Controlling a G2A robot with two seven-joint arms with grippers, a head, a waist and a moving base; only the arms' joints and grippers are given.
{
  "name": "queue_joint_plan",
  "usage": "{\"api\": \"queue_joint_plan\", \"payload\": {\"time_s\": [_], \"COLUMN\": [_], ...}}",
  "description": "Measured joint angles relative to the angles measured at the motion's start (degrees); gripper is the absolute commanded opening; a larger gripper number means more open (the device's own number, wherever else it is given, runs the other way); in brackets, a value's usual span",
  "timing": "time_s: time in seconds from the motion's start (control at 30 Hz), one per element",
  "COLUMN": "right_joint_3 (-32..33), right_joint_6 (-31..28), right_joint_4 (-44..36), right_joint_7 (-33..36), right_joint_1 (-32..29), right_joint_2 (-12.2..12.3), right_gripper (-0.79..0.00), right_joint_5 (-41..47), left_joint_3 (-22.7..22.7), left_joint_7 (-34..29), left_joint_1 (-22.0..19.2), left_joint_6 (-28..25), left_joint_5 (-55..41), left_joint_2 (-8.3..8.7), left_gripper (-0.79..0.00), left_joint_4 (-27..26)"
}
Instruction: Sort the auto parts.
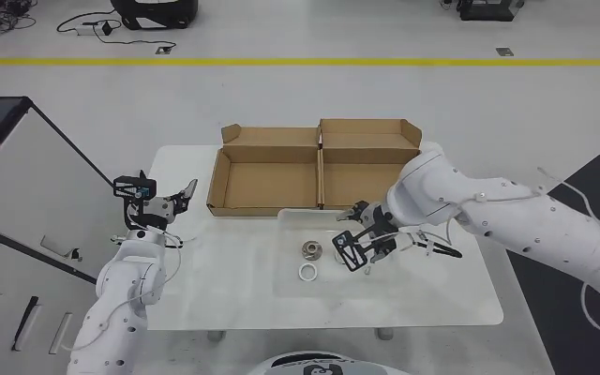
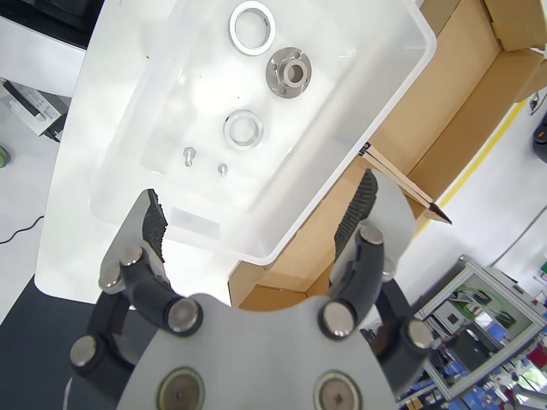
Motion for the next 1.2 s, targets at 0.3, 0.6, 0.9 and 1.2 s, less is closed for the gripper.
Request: {"api": "queue_joint_plan", "payload": {"time_s": [0.3, 0.6, 0.9, 1.2], "right_joint_3": [0.0, 0.0, 0.0, 0.0], "right_joint_6": [0.0, 0.0, 0.0, 0.0], "right_joint_4": [3.91, 7.55, 10.39, 11.01], "right_joint_7": [0.0, 0.01, 0.01, 0.01], "right_joint_1": [-2.61, -3.45, -4.83, -6.23], "right_joint_2": [-0.89, -2.11, -3.37, -3.79], "right_gripper": [0.0, 0.0, -0.074, -0.228], "right_joint_5": [2.21, 2.96, 1.55, 0.79], "left_joint_3": [0.0, 0.0, 0.0, 0.0], "left_joint_7": [0.0, 0.0, 0.0, 0.0], "left_joint_1": [0.0, 0.0, 0.0, 0.0], "left_joint_6": [0.0, 0.0, 0.0, 0.0], "left_joint_5": [0.0, 0.0, 0.0, 0.0], "left_joint_2": [0.0, 0.0, 0.0, 0.0], "left_gripper": [0.0, 0.0, 0.0, 0.0], "left_joint_4": [0.0, 0.0, 0.0, 0.0]}}
